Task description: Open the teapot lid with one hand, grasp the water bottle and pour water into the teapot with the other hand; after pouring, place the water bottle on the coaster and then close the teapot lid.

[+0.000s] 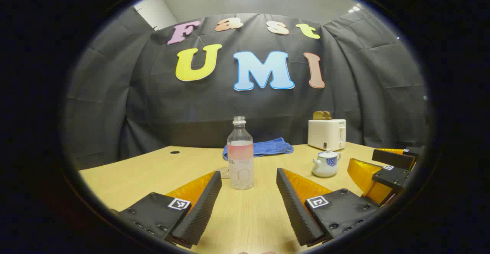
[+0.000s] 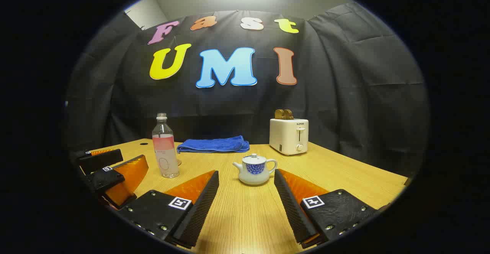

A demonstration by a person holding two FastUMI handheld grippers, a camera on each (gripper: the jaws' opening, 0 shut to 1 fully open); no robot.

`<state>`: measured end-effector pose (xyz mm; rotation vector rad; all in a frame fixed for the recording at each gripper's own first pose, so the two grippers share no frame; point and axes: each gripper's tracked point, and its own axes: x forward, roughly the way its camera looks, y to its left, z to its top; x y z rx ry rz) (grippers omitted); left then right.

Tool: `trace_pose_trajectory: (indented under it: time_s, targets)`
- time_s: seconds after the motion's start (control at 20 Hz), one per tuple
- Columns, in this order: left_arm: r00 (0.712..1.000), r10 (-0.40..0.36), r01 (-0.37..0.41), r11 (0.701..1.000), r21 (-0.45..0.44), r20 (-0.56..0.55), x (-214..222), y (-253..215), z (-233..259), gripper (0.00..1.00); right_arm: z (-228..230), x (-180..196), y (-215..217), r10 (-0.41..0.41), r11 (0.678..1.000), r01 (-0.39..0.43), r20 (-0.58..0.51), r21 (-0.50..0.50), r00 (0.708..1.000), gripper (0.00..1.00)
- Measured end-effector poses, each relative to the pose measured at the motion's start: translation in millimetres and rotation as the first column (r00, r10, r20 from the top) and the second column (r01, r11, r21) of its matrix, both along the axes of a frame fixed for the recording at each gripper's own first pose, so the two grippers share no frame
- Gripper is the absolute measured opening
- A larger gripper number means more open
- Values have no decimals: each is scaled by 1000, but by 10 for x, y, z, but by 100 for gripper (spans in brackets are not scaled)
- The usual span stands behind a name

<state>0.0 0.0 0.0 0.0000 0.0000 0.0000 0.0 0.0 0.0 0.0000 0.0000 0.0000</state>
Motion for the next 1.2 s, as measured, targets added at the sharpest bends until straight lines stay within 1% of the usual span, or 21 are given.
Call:
trace_pose_trajectory:
  time_s: [0.25,0.3,0.35,0.5,0.6,0.7,0.75,0.9,1.05,1.1,1.2]
  targets:
    - [1000,0,0,1000,0,0,0,0,0,100,0,0,0,0,1000,0,0,0,1000,90]
    - [1000,0,0,1000,18,7,4,23,27,100,34,19,-53,-6,1000,7,15,-24,1000,90]
    - [1000,-1,1,1000,-1,4,3,-1,29,100,19,11,-68,-16,999,16,7,-32,1000,90]
    - [1000,-20,20,1000,-3,-3,1,-24,13,100,25,15,-60,-22,999,22,11,-24,1000,90]
    - [999,-39,39,999,-2,0,2,-49,21,100,35,21,-97,-57,998,57,12,-23,998,90]
    - [999,-45,45,999,-3,2,2,-45,34,100,41,41,-77,-48,999,48,13,-21,999,90]
    - [999,-43,43,999,-1,1,11,-39,31,100,44,57,-93,-57,998,57,14,-23,998,90]
    - [999,-38,37,999,-36,-27,52,42,33,100,24,253,-126,-60,997,60,-8,-38,998,90]
    - [1000,-2,2,1000,-27,-7,206,215,136,100,45,459,-133,-53,997,52,-19,-51,998,90]
    - [1000,2,-2,1000,-29,-14,257,241,138,100,81,539,-120,-42,998,41,-25,-42,999,90]
    - [1000,3,-4,999,-34,-26,362,254,138,100,162,719,-160,-45,999,44,-31,-30,999,89]
